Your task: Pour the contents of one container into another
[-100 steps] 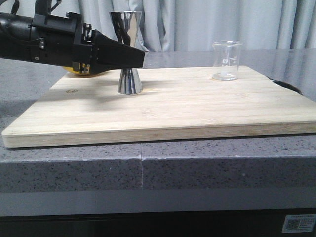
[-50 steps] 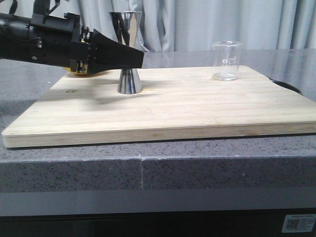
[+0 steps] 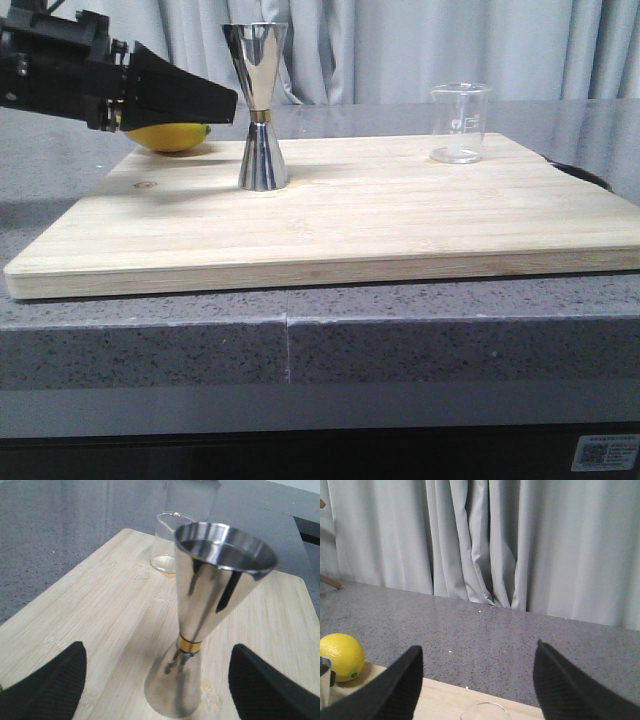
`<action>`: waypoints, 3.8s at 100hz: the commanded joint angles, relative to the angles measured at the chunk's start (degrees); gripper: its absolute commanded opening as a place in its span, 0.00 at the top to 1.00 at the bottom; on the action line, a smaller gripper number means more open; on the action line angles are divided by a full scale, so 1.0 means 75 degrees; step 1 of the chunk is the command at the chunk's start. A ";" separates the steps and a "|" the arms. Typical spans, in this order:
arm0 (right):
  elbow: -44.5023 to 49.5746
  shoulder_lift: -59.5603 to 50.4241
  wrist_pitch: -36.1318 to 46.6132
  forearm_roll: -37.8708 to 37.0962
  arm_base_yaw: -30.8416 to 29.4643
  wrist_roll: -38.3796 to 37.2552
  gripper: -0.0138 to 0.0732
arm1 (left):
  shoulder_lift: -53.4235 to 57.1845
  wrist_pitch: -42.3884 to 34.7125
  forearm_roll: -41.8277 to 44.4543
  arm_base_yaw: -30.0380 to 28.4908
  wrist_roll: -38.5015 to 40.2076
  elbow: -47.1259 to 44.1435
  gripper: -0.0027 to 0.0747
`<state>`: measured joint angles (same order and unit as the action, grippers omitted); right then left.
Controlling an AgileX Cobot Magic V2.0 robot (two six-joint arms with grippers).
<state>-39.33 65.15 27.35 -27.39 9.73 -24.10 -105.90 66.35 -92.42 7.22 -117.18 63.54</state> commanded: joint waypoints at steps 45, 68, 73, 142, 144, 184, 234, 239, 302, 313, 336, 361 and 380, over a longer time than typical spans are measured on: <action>-0.0184 -0.0221 0.0564 0.0045 -0.0012 0.0011 0.35 | 0.1446 0.0860 0.0216 -0.0161 0.0556 0.0202 0.26; -0.0184 -0.0221 0.0564 0.0045 -0.0012 0.0011 0.35 | 0.2215 0.0860 0.0273 -0.0833 0.1260 0.0202 0.26; -0.0184 -0.0221 0.0564 0.0045 -0.0012 0.0011 0.35 | 0.2396 0.0860 0.0273 -0.0996 0.1357 0.0202 0.26; -0.0499 -0.1100 -0.1529 0.0118 -0.0049 0.0825 0.35 | 0.4886 -0.2569 0.0971 -0.2162 0.2764 0.0202 0.26; -0.0573 -0.1183 -0.1803 0.0118 -0.0049 0.0825 0.35 | 0.4932 -0.2655 0.0994 -0.2162 0.2832 0.0202 0.26; -0.1022 -0.2724 -0.4271 -0.0334 -0.0049 0.0825 0.35 | 0.6218 -0.3810 0.2506 -0.2162 0.4410 0.0039 0.30; -0.0994 -0.4005 -0.6150 -0.0770 -0.0049 0.0825 0.43 | 0.8436 -0.6620 0.1614 -0.2162 0.4606 -0.2768 0.36; -0.0996 -0.4085 -0.6150 -0.0770 -0.0049 0.0825 0.48 | 0.8609 -0.6620 0.1595 -0.2162 0.4606 -0.2984 0.40; -0.0992 -0.4156 -0.6406 -0.0770 -0.0049 0.0825 0.92 | 0.9039 -0.6410 0.1074 -0.2162 0.4606 -0.3253 0.99; -0.0992 -0.4141 -0.6406 -0.0770 -0.0049 0.0825 0.92 | 0.9039 -0.6410 0.1016 -0.2162 0.4606 -0.3253 0.99; -0.0979 -0.4141 -0.6416 -0.0689 -0.0049 0.0825 0.92 | 0.9039 -0.6354 0.0825 -0.2162 0.4606 -0.3253 0.99; -0.0148 -0.4496 -0.5502 -0.0689 -0.0049 0.0825 0.92 | 0.9124 -0.5903 0.0734 -0.2162 0.4129 -0.3472 0.99; 0.0840 -0.5529 -0.5118 -0.0703 -0.0049 0.0825 0.92 | 0.9674 -0.6781 0.0242 -0.2162 0.3903 -0.4425 0.99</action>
<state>-34.20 27.31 -16.14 -31.47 9.73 -18.23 -35.42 18.59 -86.73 -8.84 -86.26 31.73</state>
